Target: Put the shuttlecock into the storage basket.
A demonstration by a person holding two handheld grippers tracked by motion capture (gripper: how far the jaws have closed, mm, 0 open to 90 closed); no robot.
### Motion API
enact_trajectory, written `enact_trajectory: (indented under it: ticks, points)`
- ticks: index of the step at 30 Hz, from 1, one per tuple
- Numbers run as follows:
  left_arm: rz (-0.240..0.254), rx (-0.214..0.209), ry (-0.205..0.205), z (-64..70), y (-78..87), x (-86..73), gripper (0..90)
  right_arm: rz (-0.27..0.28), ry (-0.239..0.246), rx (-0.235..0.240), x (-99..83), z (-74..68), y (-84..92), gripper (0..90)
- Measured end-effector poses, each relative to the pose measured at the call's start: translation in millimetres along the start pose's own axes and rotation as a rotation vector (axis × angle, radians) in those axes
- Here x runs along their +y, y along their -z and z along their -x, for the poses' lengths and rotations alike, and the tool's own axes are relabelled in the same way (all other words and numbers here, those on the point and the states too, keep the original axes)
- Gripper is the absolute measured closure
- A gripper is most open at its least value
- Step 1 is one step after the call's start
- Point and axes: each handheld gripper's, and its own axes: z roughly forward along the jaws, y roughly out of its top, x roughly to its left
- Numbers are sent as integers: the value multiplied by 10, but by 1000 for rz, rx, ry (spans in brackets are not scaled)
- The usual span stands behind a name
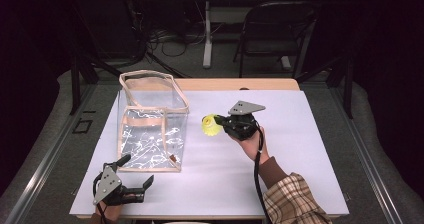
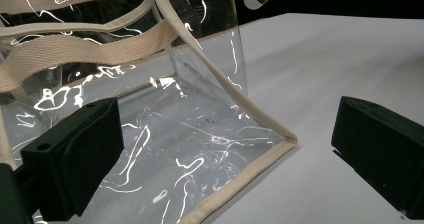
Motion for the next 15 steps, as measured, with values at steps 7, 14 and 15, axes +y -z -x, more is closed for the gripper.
enact_trajectory:
  ticks: [7, 14, 15]
  points:
    - [-2, -1, 2, -3, -5, -3, 0, 3, -16, 1, 59, 60, -28, 895]
    - [0, 1, 3, -4, -1, -4, 0, -3, -13, 5, 134, 82, -46, 895]
    - [1, 1, 5, -5, -3, -4, 0, -1, -9, 5, 147, 81, -51, 895]
